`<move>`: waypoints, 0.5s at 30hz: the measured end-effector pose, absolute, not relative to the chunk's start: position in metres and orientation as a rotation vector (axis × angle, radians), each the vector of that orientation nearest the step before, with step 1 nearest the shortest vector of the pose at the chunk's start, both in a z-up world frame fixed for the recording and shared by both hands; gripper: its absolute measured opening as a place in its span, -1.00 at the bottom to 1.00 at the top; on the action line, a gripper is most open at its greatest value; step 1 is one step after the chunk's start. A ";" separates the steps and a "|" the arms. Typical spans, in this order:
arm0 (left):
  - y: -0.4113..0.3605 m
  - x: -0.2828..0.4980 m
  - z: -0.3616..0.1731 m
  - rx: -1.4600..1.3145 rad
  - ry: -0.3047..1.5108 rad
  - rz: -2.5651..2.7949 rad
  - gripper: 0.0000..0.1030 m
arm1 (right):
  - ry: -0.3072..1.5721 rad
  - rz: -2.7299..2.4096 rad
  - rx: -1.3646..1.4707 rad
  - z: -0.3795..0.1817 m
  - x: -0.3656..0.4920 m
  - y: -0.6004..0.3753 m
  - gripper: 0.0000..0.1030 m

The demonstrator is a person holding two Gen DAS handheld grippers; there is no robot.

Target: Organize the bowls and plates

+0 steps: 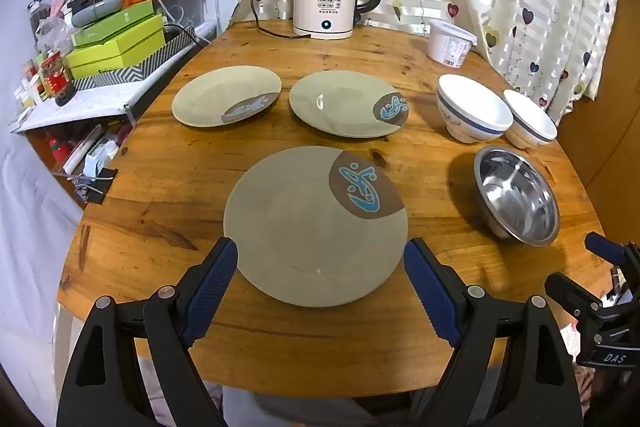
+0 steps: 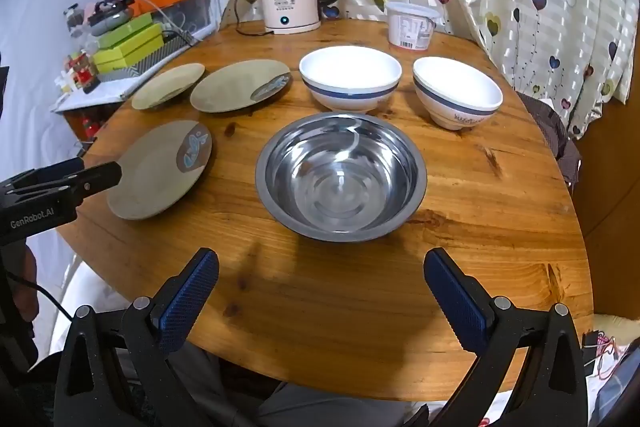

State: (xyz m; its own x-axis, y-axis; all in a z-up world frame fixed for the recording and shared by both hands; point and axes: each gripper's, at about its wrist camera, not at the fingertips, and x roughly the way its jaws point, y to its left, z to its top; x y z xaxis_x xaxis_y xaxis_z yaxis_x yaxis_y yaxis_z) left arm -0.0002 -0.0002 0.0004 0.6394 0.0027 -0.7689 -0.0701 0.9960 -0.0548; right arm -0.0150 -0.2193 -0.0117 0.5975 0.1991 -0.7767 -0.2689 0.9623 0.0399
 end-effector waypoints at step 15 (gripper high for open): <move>-0.002 -0.004 0.004 -0.051 0.869 0.044 0.66 | 0.873 0.286 -0.082 -0.009 -0.016 -0.216 1.00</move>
